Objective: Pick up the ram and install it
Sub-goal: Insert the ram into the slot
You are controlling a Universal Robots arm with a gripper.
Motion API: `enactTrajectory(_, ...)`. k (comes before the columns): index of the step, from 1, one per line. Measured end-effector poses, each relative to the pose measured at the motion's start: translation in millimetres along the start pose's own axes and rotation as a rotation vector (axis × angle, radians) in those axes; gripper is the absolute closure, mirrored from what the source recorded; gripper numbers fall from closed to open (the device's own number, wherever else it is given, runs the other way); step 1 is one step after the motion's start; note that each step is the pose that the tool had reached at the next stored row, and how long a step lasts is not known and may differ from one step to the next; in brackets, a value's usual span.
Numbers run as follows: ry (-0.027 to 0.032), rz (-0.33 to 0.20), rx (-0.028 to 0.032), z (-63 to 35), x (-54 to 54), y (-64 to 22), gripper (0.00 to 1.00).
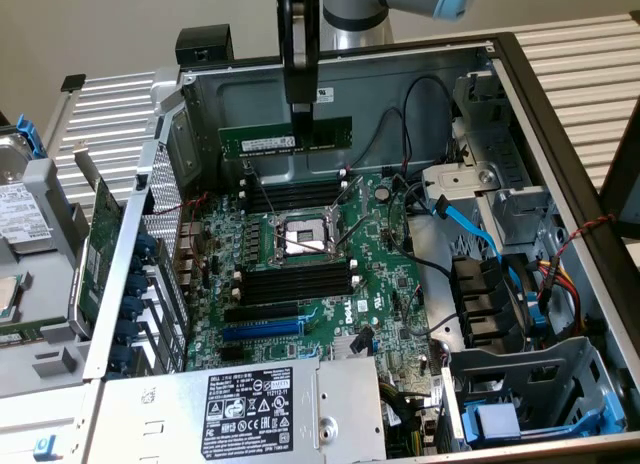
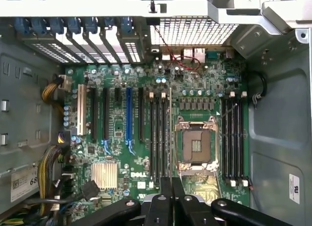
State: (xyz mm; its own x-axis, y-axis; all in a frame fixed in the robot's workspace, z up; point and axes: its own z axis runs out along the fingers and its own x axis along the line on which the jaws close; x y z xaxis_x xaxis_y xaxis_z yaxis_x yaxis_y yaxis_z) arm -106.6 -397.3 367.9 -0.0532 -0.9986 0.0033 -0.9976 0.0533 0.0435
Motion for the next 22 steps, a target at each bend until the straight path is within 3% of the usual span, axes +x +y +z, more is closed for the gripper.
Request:
enactTrajectory(10, -0.0026, 0.022, 0.0012, 17.6, 0.0, 0.5, 0.88)
enactTrajectory(17, -0.0034, 0.018, 0.0127, 25.7, 0.1, 2.5, 0.88)
enactTrajectory(22, -0.0068, 0.008, 0.0149, 30.1, 0.2, 3.7, 0.88)
